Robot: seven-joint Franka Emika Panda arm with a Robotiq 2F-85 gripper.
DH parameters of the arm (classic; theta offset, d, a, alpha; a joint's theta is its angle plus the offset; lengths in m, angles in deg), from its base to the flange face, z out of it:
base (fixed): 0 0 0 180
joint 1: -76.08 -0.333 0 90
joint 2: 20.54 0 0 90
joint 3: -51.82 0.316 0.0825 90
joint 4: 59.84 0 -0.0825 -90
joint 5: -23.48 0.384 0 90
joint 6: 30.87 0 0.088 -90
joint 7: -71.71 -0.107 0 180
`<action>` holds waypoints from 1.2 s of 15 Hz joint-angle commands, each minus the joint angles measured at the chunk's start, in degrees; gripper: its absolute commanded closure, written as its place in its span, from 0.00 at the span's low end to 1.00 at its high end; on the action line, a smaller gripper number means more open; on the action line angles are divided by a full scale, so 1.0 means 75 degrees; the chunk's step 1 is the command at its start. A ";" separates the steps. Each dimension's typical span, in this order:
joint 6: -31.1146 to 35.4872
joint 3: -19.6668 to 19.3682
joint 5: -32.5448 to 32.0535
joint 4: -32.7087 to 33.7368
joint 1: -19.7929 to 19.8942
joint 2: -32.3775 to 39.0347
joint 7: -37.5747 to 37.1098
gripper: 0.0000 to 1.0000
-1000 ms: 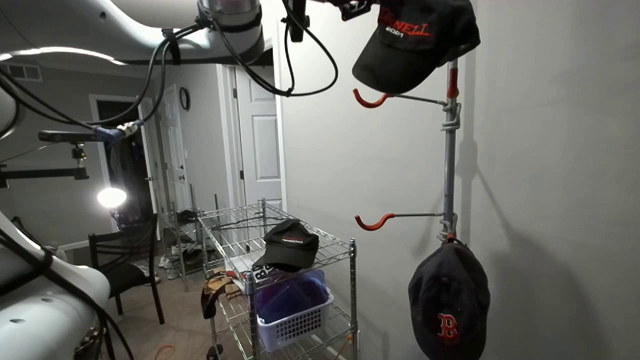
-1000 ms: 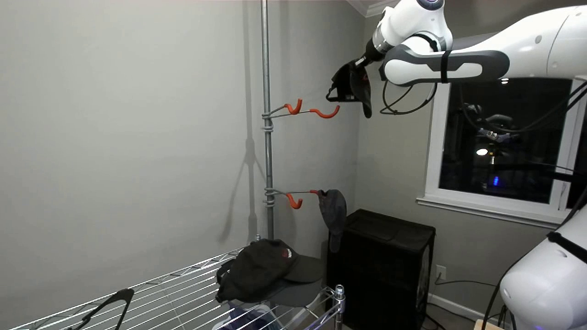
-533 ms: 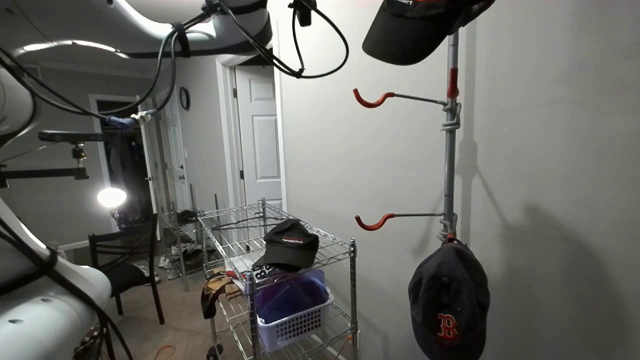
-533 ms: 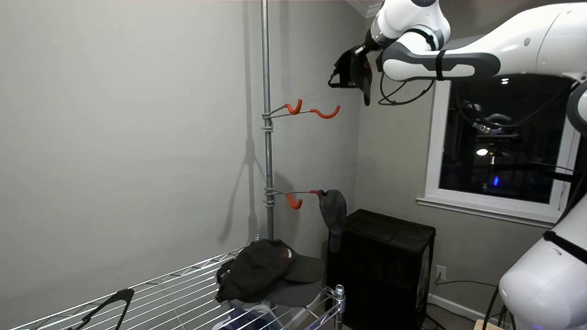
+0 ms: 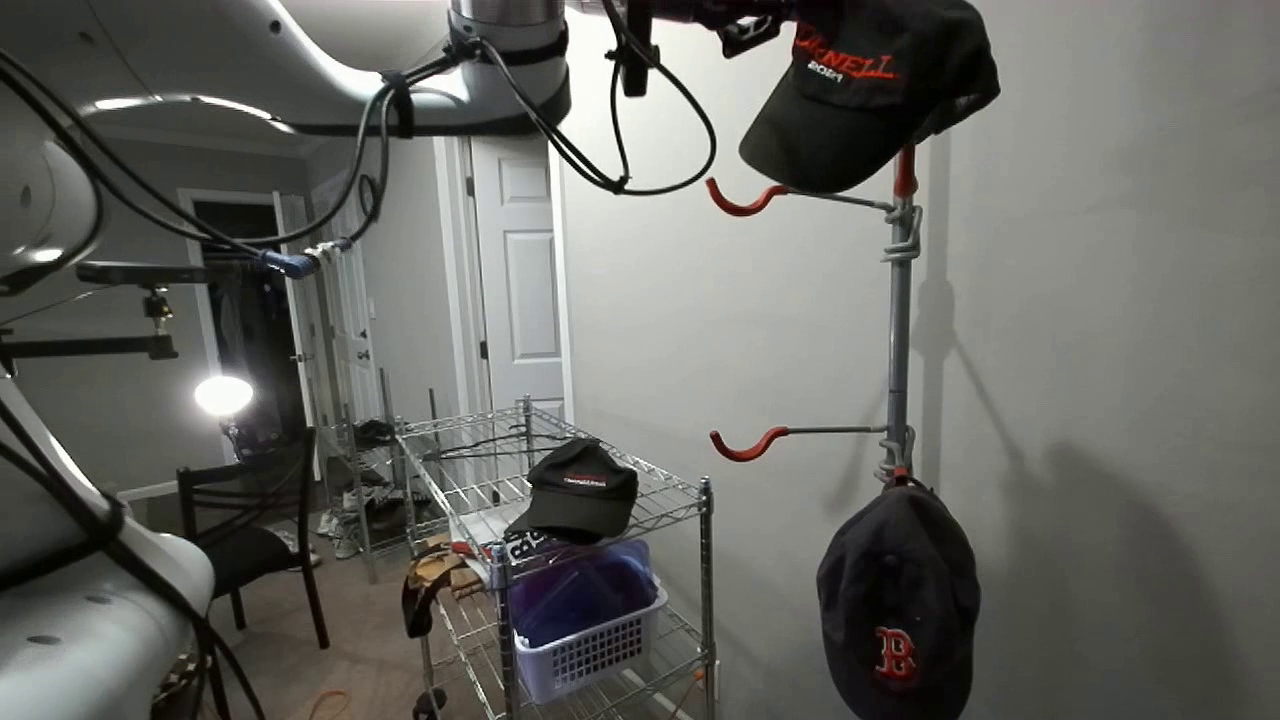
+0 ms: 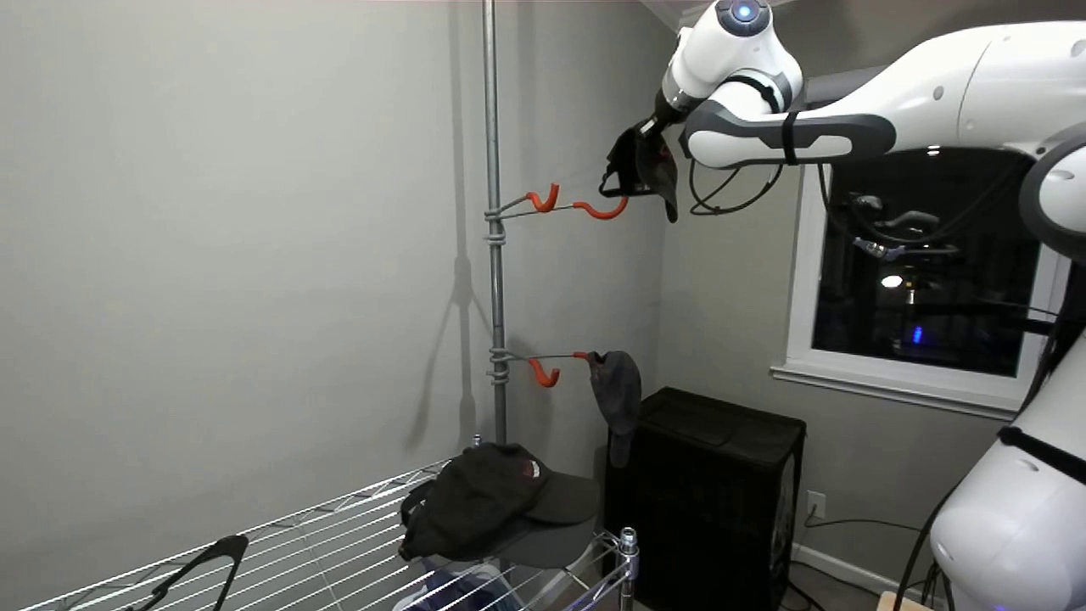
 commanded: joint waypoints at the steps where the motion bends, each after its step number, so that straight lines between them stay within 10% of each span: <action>1: -0.0288 -0.0236 -0.0087 -0.0113 -0.0430 0.0119 0.0492 0.98; 13: -0.1057 -0.0485 0.0081 -0.0247 -0.1201 0.0210 0.1975 0.98; 14: -0.1102 -0.0488 0.0112 -0.0260 -0.1248 0.0209 0.2029 0.72; 18: -0.1237 -0.0504 0.0160 -0.0257 -0.1377 0.0190 0.2173 0.52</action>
